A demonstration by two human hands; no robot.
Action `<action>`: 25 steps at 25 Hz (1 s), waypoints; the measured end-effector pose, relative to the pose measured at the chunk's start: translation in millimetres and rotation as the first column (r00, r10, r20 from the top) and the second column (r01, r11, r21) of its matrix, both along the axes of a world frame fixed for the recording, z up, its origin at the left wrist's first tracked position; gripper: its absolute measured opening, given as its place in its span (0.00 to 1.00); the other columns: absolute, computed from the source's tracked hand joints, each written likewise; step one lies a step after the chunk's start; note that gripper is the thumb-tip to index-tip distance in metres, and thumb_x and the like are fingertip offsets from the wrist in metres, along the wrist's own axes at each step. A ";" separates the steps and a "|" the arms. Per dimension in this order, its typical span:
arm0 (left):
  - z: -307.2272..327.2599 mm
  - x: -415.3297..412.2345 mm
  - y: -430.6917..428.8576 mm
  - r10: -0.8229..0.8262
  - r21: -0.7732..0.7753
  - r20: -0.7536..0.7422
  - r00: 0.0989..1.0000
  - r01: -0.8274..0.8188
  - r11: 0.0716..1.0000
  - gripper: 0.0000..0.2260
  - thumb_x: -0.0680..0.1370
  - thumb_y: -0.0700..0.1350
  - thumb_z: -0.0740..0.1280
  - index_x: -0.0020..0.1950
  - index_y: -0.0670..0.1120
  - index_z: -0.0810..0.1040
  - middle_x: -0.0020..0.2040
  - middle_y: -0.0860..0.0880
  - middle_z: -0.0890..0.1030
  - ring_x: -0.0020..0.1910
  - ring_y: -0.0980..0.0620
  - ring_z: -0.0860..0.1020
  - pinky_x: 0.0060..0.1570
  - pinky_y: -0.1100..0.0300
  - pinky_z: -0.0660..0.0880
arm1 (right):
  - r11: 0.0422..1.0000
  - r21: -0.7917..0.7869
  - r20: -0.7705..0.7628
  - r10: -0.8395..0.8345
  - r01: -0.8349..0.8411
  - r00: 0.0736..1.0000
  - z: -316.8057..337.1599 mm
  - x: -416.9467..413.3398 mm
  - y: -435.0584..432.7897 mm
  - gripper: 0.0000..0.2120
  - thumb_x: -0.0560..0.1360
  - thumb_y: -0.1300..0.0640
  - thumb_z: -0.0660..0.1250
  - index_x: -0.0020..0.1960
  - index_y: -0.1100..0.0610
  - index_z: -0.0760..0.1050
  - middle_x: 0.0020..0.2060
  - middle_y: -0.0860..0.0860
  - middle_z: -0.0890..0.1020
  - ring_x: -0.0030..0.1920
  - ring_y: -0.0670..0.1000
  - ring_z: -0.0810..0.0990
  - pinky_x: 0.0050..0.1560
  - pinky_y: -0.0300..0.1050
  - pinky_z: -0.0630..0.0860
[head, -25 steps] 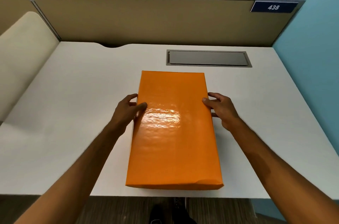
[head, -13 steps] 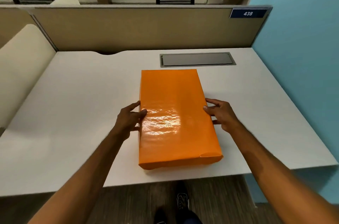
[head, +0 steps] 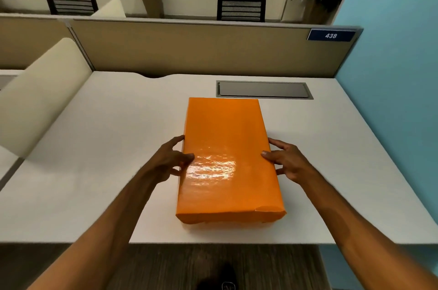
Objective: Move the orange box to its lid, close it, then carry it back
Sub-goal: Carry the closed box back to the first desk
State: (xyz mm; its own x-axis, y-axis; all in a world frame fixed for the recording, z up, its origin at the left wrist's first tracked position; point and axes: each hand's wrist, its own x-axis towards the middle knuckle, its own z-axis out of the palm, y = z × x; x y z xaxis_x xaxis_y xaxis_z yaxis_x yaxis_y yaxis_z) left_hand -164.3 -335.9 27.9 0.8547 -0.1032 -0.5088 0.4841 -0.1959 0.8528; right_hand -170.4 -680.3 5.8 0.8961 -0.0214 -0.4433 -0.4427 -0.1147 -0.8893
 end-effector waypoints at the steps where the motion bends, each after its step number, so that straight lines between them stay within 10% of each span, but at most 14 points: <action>1: 1.7 1.7 4.4 0.011 0.007 0.006 1.000 -0.011 1.000 0.36 0.73 0.39 0.73 0.77 0.53 0.61 0.58 0.40 0.80 0.55 0.37 0.80 0.47 0.42 0.77 | 1.000 0.009 0.011 0.005 -0.005 1.000 2.0 3.3 2.5 0.34 0.71 0.55 0.75 0.74 0.49 0.67 0.61 0.54 0.79 0.56 0.60 0.80 0.48 0.62 0.78; 18: 52.2 62.3 163.1 0.233 0.076 0.054 0.971 -0.237 0.969 0.31 0.77 0.35 0.67 0.76 0.55 0.64 0.66 0.41 0.75 0.62 0.35 0.75 0.55 0.35 0.74 | 0.987 0.085 0.093 0.130 -0.138 0.987 37.4 110.4 166.1 0.35 0.71 0.57 0.76 0.74 0.49 0.67 0.62 0.54 0.79 0.54 0.57 0.82 0.36 0.51 0.81; 25: 48.7 146.2 278.2 0.230 0.090 0.064 0.971 -0.235 0.968 0.30 0.78 0.36 0.67 0.77 0.54 0.62 0.59 0.43 0.77 0.48 0.45 0.78 0.38 0.47 0.74 | 0.991 0.124 0.078 0.048 -0.057 0.996 29.9 183.6 289.8 0.35 0.69 0.56 0.77 0.74 0.48 0.68 0.59 0.53 0.80 0.52 0.54 0.81 0.36 0.52 0.79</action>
